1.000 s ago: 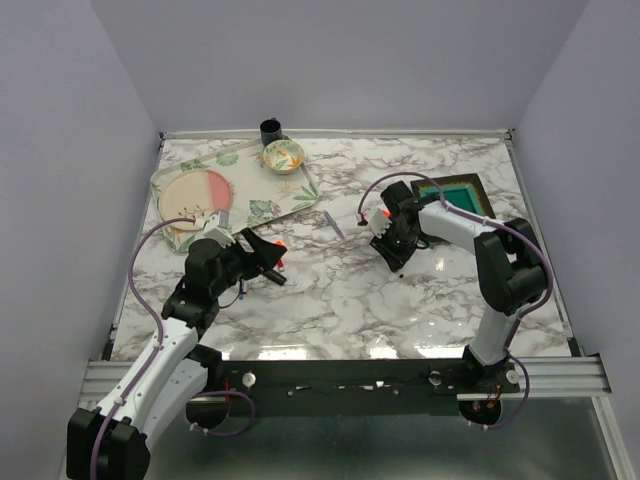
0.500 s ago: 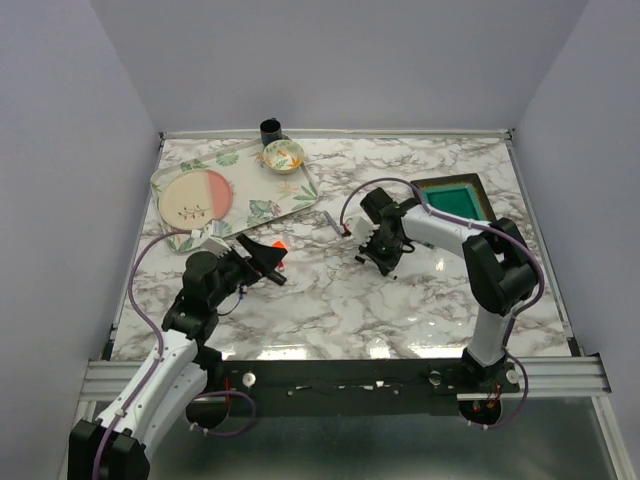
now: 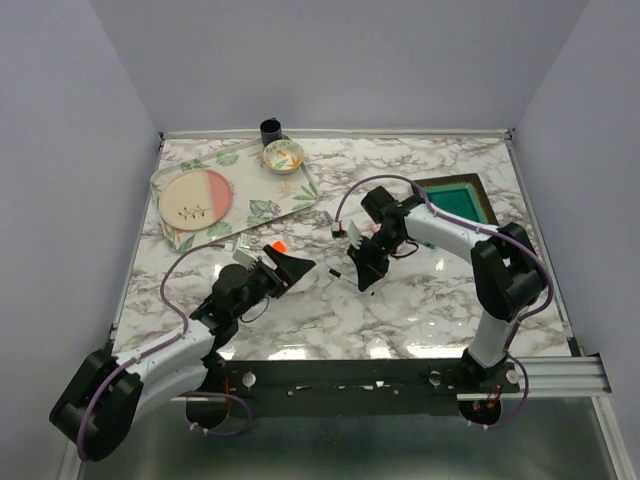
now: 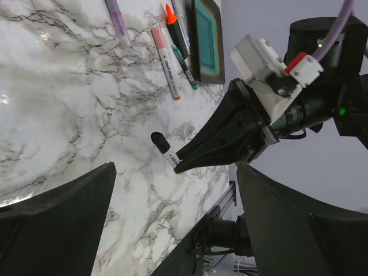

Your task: Open the pen caps

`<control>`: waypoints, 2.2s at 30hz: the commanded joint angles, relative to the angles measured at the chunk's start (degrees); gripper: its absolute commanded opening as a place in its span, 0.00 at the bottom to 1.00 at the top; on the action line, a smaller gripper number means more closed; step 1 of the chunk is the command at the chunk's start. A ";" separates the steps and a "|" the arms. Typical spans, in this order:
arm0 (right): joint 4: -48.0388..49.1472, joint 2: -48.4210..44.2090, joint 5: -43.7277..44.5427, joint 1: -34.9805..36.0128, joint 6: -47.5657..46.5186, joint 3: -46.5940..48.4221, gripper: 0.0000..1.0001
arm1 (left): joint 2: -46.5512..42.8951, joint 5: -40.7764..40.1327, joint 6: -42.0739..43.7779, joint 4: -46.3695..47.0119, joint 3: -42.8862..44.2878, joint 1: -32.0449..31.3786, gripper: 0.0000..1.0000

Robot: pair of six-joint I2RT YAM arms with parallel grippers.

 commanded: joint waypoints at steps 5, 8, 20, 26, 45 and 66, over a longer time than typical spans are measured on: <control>-2.33 -3.13 -13.14 0.32 -1.99 2.19 0.01 | 14.13 -14.51 -3.90 8.06 5.82 -9.62 0.80; -1.98 -3.83 -13.75 0.32 -1.82 2.10 0.01 | 17.73 -16.80 -4.52 7.80 8.02 -12.08 0.77; -0.05 -4.80 -12.00 0.32 -0.06 1.66 0.00 | 23.28 -19.18 -5.84 9.64 10.84 -15.25 0.28; 0.92 -4.36 -11.91 0.24 0.47 1.48 0.08 | 23.02 -17.60 -5.40 11.31 10.67 -15.43 0.00; 0.39 -3.66 -13.76 0.41 0.64 1.92 0.01 | 21.54 -20.74 -1.98 10.28 12.70 -15.09 0.00; 9.44 -7.78 6.90 -6.96 6.00 -1.33 0.01 | 5.69 -20.94 16.30 -23.84 12.51 12.07 0.00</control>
